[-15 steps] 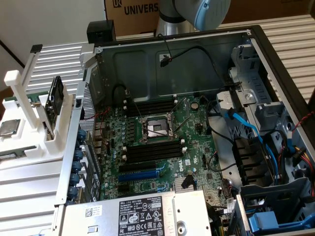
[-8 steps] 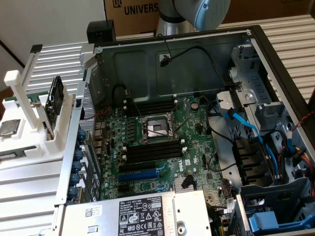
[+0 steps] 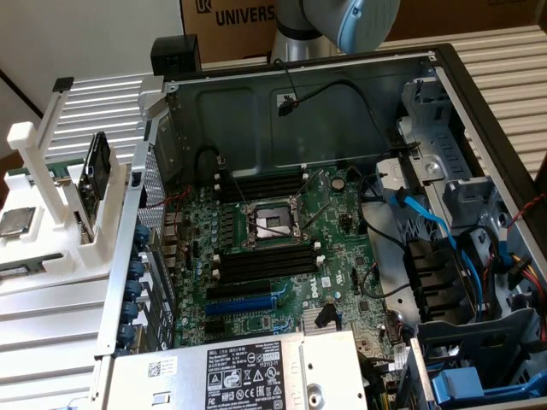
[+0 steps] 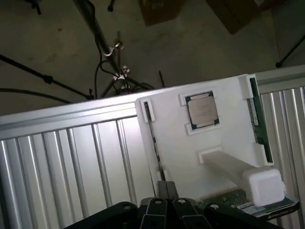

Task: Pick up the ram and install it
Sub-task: 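Pick up the ram and move it above insertion slot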

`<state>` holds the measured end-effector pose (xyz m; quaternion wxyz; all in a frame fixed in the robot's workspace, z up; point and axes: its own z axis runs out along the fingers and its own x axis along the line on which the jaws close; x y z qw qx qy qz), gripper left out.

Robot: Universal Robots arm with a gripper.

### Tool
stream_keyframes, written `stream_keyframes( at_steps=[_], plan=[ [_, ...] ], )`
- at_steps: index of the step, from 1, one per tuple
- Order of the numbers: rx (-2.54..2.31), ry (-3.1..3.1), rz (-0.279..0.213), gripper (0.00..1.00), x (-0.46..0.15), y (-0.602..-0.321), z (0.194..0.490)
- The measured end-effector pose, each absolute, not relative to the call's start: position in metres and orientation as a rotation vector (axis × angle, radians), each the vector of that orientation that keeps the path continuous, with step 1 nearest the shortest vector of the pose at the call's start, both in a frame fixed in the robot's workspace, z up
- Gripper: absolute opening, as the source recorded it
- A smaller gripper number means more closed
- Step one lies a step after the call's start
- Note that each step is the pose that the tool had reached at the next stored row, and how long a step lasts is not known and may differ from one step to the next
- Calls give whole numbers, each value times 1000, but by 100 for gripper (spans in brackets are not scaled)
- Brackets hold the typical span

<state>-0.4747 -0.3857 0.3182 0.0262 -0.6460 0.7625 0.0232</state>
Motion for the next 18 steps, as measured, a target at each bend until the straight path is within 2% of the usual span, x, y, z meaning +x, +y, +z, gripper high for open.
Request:
stream_keyframes(
  at_steps=[2, 18],
  plan=[
    [-2076, 2288, 74, 10, -475, -386, 308],
    [-2092, 2274, 75, 10, -474, -386, 278]
  ],
)
